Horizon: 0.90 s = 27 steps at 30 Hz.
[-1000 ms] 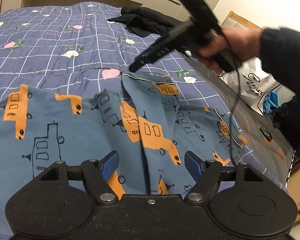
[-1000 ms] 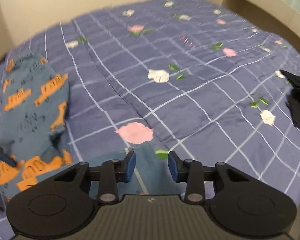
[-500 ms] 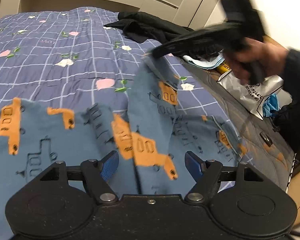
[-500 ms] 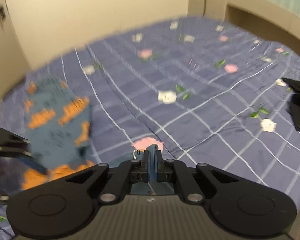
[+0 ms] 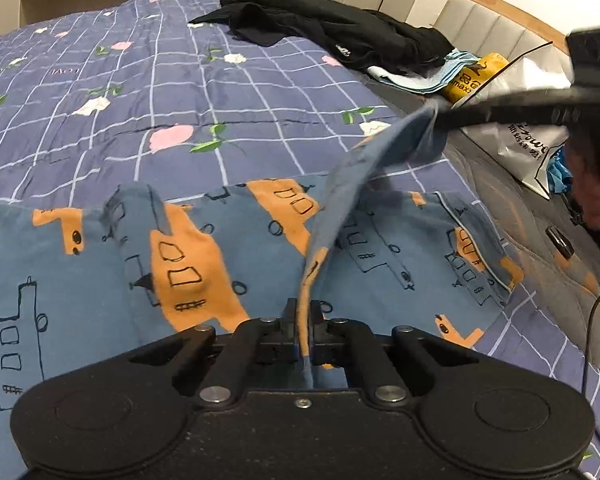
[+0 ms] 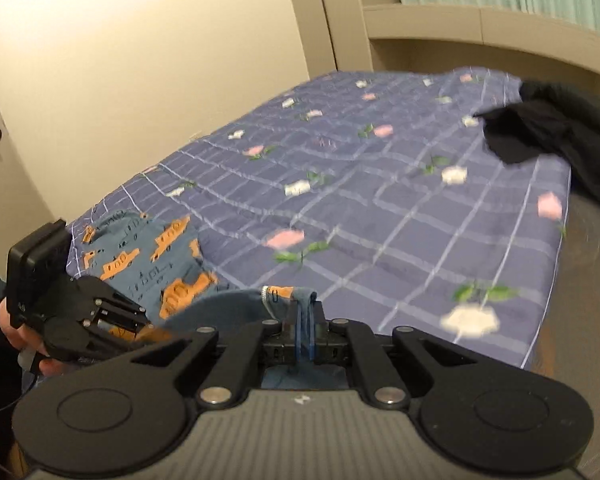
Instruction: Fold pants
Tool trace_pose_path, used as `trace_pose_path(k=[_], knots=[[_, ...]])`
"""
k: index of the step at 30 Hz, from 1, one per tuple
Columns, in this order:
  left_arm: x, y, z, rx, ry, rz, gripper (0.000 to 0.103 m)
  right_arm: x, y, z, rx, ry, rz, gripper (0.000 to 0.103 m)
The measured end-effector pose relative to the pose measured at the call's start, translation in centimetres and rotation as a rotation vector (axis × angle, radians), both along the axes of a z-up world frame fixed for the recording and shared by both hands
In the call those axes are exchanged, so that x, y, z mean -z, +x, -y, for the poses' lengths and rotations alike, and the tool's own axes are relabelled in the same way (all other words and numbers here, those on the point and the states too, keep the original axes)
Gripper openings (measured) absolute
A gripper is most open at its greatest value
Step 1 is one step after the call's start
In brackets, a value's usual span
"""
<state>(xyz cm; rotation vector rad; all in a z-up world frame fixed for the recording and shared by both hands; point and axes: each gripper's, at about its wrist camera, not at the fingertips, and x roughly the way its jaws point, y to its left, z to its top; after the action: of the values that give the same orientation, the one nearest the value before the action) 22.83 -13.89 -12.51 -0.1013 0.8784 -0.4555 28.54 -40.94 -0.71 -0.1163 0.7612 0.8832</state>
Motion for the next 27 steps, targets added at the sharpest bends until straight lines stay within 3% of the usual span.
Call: trace_pose_path(k=[6, 14, 20, 23, 25, 27], knots=[[-1.0, -1.6, 1.0, 0.070, 0.055, 0.053, 0.002, 2.3, -1.7, 1.0, 0.023, -0.012, -0.001, 0.004], [-1.1, -3.2, 4.0, 0.178, 0.160, 0.107, 0.008, -0.4, -4.2, 4.4, 0.070, 0.014, 0.072, 0.004], [-0.2, -5.2, 5.8, 0.246, 0.235, 0.132, 0.009, 3.3, -8.3, 6.4, 0.099, -0.027, -0.001, 0.004], [-0.1, -5.4, 6.0, 0.244, 0.250, 0.134, 0.010, 5.1, -8.9, 7.5, 0.171, 0.025, -0.062, 0.006], [-0.1, -5.3, 6.0, 0.240, 0.250, 0.127, 0.010, 5.8, -8.2, 8.1, 0.233, 0.107, -0.113, 0.013], [-0.2, -5.4, 6.1, 0.237, 0.256, 0.126, 0.012, 6.1, -7.2, 8.2, 0.268, 0.154, -0.139, 0.015]])
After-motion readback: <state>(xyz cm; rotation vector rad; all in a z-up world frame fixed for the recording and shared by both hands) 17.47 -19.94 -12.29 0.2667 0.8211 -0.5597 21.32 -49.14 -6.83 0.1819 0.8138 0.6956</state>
